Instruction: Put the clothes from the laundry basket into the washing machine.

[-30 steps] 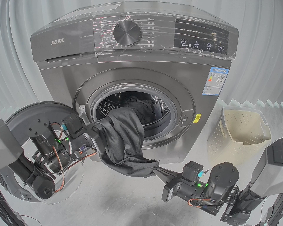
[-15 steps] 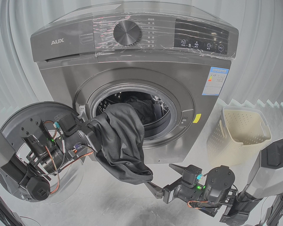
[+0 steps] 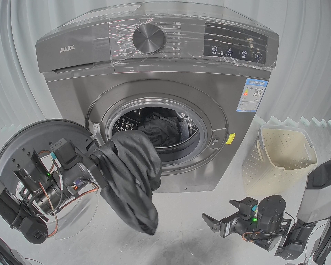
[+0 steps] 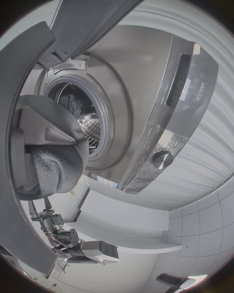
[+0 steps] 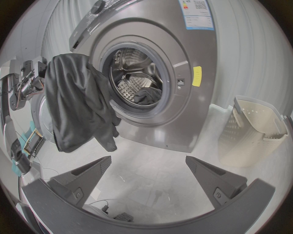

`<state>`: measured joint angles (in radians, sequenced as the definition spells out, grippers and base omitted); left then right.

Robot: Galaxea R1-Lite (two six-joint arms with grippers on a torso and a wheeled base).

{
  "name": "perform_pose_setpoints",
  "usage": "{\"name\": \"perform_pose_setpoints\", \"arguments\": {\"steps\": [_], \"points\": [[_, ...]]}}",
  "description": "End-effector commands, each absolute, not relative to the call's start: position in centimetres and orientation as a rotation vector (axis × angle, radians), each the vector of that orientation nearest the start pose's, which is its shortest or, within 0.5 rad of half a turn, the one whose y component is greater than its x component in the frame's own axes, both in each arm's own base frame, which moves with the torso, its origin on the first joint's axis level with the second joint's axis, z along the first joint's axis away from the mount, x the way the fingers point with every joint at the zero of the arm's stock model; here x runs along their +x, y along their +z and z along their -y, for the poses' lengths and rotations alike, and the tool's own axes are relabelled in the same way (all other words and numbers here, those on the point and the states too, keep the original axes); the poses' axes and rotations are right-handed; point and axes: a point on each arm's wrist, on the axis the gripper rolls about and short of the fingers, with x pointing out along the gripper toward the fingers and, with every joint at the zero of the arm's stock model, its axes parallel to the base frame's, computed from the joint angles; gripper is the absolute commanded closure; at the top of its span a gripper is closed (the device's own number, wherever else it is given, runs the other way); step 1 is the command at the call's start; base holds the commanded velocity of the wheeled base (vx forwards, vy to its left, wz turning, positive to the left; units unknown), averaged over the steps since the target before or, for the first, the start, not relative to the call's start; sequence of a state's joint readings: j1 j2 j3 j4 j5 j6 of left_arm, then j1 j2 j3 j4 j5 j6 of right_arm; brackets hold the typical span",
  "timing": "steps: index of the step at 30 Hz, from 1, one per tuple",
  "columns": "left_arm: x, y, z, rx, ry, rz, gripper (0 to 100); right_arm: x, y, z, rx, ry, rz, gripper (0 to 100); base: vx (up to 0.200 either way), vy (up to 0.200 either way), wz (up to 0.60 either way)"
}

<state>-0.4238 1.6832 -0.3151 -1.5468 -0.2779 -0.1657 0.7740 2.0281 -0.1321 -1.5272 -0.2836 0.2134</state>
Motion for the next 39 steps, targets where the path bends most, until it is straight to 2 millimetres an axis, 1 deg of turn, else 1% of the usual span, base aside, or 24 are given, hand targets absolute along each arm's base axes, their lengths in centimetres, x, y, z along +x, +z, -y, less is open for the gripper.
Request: {"name": "perform_pose_setpoints", "arguments": {"steps": [1, 4, 7, 8, 10, 11, 15, 19, 31, 34, 39], "points": [[21.6, 16.7, 10.1, -0.177, -0.672, 0.155, 100, 18.2, 3.4, -14.9, 0.006, 0.382, -0.422, 0, 0.0, 0.0, 0.0], [21.5, 16.2, 10.4, -0.165, -0.671, 0.135, 100, 18.5, 2.7, -15.0, -0.003, 0.371, -0.442, 0, 0.0, 0.0, 0.0], [21.4, 15.3, 10.9, -0.139, -0.667, 0.106, 100, 18.7, 2.8, -15.2, 0.003, 0.371, -0.431, 0, 0.0, 0.0, 0.0], [21.7, 14.5, 11.1, -0.117, -0.635, 0.08, 100, 18.8, 3.1, -15.3, 0.012, 0.373, -0.415, 0, 0.0, 0.0, 0.0], [22.0, 14.0, 11.2, -0.105, -0.606, 0.064, 100, 18.9, 3.3, -15.4, 0.018, 0.375, -0.404, 0, 0.0, 0.0, 0.0], [22.2, 13.3, 11.6, -0.096, -0.584, 0.037, 100, 19.0, 3.6, -15.4, 0.026, 0.375, -0.389, 0, 0.0, 0.0, 0.0], [22.3, 12.6, 11.7, -0.097, -0.561, 0.006, 100, 19.1, 3.7, -15.4, 0.03, 0.375, -0.384, 0, 0.0, 0.0, 0.0], [22.3, 12.3, 11.9, -0.088, -0.562, -0.003, 100, 19.2, 3.9, -15.7, 0.035, 0.384, -0.372, 0, 0.15, 0.0, 0.0], [21.7, 11.6, 12.4, -0.073, -0.577, -0.036, 100, 19.1, 3.9, -16.0, 0.032, 0.397, -0.371, 0, 0.0, 0.0, 0.0], [21.6, 11.5, 12.6, -0.063, -0.582, -0.037, 100, 19.1, 3.9, -16.0, 0.036, 0.397, -0.369, 0, 0.2, 0.0, 0.0], [21.4, 11.4, 12.8, -0.058, -0.597, -0.044, 100, 19.0, 4.0, -16.1, 0.035, 0.401, -0.368, 0, 0.0, 0.0, 0.0]]}}
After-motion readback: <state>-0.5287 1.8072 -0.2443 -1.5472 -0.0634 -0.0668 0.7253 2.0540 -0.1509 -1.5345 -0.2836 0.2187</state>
